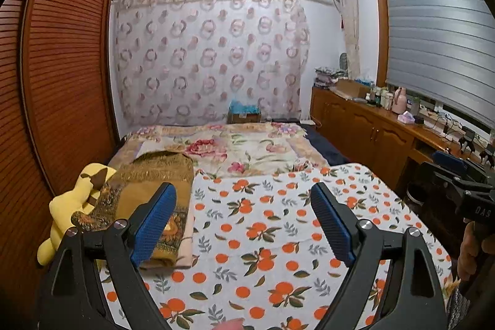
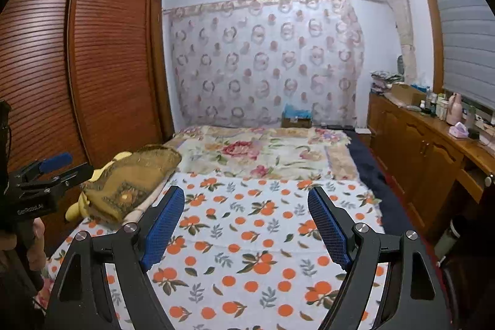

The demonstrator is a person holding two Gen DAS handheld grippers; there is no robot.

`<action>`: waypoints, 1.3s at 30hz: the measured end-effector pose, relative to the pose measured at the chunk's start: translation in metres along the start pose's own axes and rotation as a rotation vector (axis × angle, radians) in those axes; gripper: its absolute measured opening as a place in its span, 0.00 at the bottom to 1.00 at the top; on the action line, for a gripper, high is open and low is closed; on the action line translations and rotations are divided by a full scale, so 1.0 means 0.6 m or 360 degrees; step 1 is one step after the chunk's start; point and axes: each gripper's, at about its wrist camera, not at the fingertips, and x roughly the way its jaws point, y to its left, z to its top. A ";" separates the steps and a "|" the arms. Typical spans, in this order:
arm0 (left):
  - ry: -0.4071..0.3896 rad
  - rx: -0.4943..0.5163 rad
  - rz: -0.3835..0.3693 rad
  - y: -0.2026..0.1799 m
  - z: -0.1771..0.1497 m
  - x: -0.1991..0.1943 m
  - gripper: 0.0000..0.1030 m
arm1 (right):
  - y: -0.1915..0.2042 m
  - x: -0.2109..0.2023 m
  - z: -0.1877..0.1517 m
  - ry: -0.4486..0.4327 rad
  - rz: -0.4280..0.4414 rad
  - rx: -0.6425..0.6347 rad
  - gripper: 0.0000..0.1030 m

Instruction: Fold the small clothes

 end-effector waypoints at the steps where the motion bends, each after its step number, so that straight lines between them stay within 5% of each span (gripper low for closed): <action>1: -0.0008 -0.0002 0.0002 -0.001 0.002 -0.002 0.86 | -0.001 -0.007 0.001 -0.0012 -0.0015 0.0003 0.81; 39: -0.0006 0.0016 0.0004 -0.002 -0.003 -0.010 0.86 | -0.010 0.025 -0.019 -0.0048 -0.0011 0.0023 0.81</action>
